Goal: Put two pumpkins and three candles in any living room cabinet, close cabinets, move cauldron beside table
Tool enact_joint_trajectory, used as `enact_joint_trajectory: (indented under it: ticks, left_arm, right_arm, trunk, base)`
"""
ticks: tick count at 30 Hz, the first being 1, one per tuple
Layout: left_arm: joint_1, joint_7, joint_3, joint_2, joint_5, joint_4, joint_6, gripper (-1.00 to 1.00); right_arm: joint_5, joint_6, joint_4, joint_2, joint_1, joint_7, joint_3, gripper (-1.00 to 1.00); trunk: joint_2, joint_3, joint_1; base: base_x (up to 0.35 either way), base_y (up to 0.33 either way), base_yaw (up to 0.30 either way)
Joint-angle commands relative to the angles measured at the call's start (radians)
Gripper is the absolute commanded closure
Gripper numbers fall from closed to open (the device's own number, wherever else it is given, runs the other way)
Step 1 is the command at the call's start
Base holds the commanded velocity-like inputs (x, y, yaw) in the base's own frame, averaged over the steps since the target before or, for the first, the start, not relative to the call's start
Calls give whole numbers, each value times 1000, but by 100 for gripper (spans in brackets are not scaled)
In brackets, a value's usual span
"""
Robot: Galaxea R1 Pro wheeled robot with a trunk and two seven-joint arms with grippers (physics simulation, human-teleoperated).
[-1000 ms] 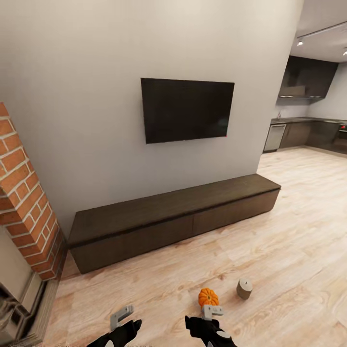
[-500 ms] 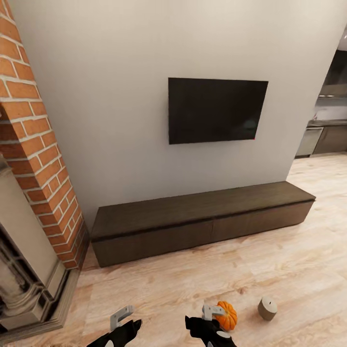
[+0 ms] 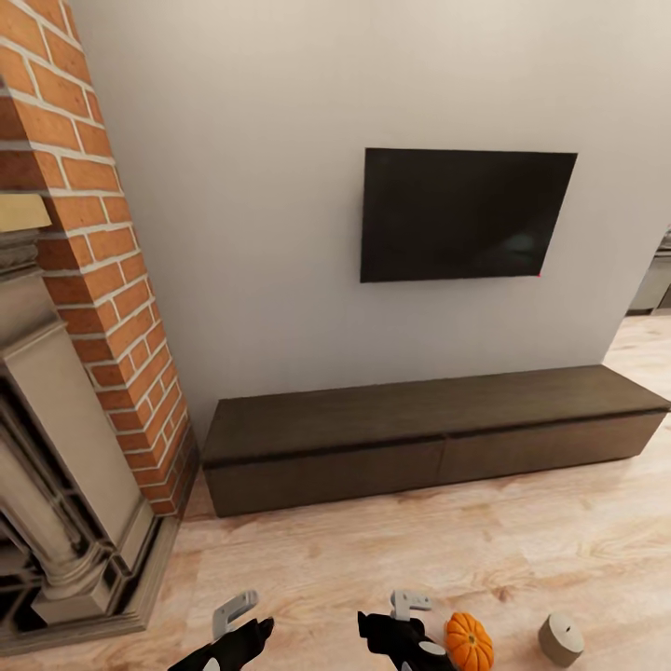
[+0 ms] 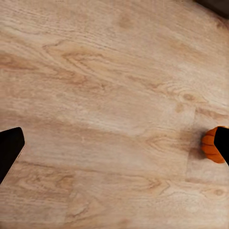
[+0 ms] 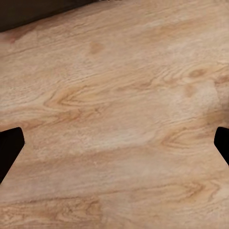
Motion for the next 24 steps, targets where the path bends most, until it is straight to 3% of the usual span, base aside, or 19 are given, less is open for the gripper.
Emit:
enact_joint_trajectory:
  ticks: [1,11,18,24]
  left_arm:
    - [0,-2,2,0,8,-1,6,-100]
    - [0,-2,2,0,8,-1,6,-100]
    - [0,-4,2,0,8,-2,6,-100]
    - [0,-12,2,9,6,-4,7,-100]
  right_arm:
    - [-8,3,-2,0,0,-6,4,-100]
    - [-12,5,-5,0,1,-6,4,-100]
    - [-13,-1,-1,-1,1,-8,2,-100]
    - [-21,-74,1,-1,1,-9,-7,-100]
  trunk:
    - [0,-1,0]
    - [0,-1,0]
    - [0,-1,0]
    - [0,-1,0]
  base:
    - [151,177,8]
    - [147,157,1]
    - [43,30,0]
    - [2,1,0]
